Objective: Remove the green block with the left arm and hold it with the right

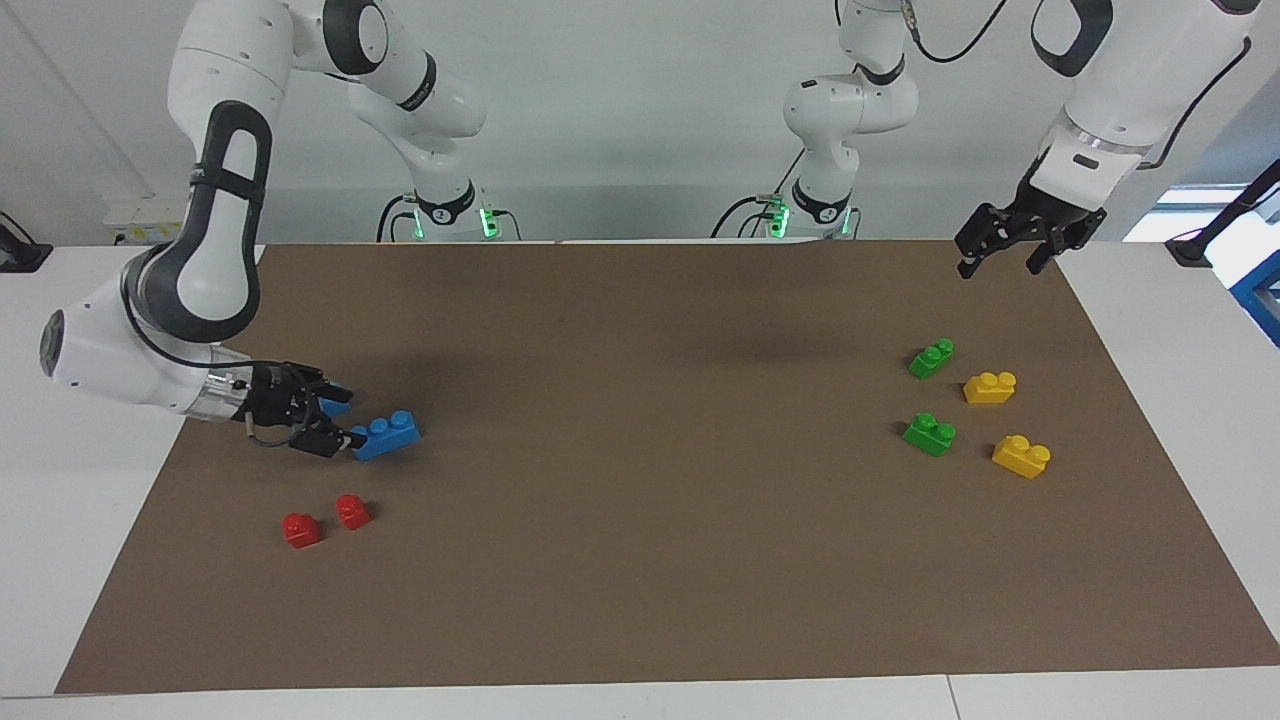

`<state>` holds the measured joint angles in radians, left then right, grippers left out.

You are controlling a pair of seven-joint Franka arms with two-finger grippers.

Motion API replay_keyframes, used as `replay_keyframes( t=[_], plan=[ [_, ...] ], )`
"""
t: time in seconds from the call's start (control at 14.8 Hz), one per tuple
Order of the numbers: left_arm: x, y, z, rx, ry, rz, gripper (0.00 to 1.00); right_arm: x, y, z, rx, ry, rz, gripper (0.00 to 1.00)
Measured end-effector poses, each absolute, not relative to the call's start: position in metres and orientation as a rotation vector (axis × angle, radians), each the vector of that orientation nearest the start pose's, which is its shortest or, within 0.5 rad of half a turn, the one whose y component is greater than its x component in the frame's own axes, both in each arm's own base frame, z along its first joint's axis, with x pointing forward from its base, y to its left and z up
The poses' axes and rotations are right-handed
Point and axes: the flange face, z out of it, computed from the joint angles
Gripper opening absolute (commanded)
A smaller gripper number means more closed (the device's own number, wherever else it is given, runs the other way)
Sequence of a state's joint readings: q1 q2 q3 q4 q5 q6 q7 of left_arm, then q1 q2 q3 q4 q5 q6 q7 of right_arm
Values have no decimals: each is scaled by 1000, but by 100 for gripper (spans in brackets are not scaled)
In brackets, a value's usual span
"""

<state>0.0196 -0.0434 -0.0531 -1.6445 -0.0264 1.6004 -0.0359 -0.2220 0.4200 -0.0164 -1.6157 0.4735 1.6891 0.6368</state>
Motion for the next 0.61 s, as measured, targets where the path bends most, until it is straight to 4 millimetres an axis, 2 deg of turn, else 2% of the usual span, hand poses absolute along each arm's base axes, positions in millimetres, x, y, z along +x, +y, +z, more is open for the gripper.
replay_keyframes(
  t=[0.2,0.34,0.61],
  plan=[
    [547,-21,613,-3167,-6,-13,100,630,-73,421,-2538,1224,466,100],
    [549,-20,612,-3167,-4,-19,100,626,-50,456,-2587,1161,409,100],
    [550,-20,613,-3167,-1,-37,100,609,-28,527,-2686,1015,300,100]
  ],
)
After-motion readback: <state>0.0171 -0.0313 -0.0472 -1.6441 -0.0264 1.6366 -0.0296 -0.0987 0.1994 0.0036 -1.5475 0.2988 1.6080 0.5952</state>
